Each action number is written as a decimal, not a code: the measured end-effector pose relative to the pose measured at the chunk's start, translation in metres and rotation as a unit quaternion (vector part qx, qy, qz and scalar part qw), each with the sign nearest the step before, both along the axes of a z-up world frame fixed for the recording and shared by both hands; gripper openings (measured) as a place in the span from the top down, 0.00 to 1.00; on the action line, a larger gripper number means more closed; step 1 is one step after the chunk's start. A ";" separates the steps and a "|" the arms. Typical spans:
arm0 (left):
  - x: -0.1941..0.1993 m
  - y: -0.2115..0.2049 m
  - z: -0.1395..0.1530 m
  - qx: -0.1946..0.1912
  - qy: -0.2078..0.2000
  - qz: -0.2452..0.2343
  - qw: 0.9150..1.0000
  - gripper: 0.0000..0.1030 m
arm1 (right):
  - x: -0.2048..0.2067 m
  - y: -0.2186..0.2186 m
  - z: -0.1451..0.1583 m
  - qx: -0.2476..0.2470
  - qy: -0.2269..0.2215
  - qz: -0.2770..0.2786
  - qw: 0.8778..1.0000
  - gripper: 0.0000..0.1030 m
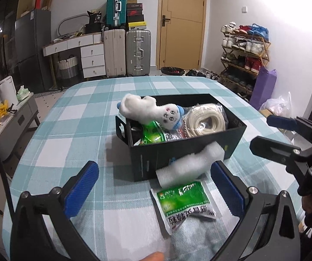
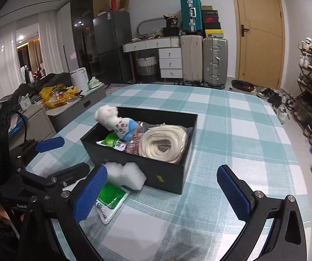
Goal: Organize soft objects
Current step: 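Move the left gripper to the white foam piece while the right gripper approaches the green packet, then grasp and lift the foam with the left gripper while the right gripper grasps the green packet, then carry the foam over the black box with the left gripper while the right gripper carries the packet there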
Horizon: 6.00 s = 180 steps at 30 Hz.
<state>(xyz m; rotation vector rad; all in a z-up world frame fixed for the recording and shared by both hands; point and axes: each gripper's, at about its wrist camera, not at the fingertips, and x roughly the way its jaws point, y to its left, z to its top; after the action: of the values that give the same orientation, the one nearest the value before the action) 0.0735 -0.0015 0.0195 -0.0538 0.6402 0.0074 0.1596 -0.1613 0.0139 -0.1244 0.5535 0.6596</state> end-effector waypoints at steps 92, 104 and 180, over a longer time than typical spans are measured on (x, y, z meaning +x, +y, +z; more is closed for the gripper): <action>0.004 0.005 -0.024 -0.017 0.072 0.014 0.997 0.50 | 0.020 -0.014 -0.021 -0.020 0.054 -0.032 0.998 0.01; -0.014 0.041 -0.023 -0.035 0.057 0.052 0.996 0.50 | 0.003 0.032 -0.037 -0.054 0.079 0.024 0.995 0.01; -0.016 0.045 0.012 -0.031 0.024 0.048 0.998 0.50 | -0.040 0.044 -0.015 -0.046 0.022 0.099 0.994 0.62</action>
<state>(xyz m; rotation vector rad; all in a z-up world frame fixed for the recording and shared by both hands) 0.0578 0.0437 0.0318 -0.1441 0.6851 0.0813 0.1192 -0.1173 -0.0012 -0.2546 0.6195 0.8319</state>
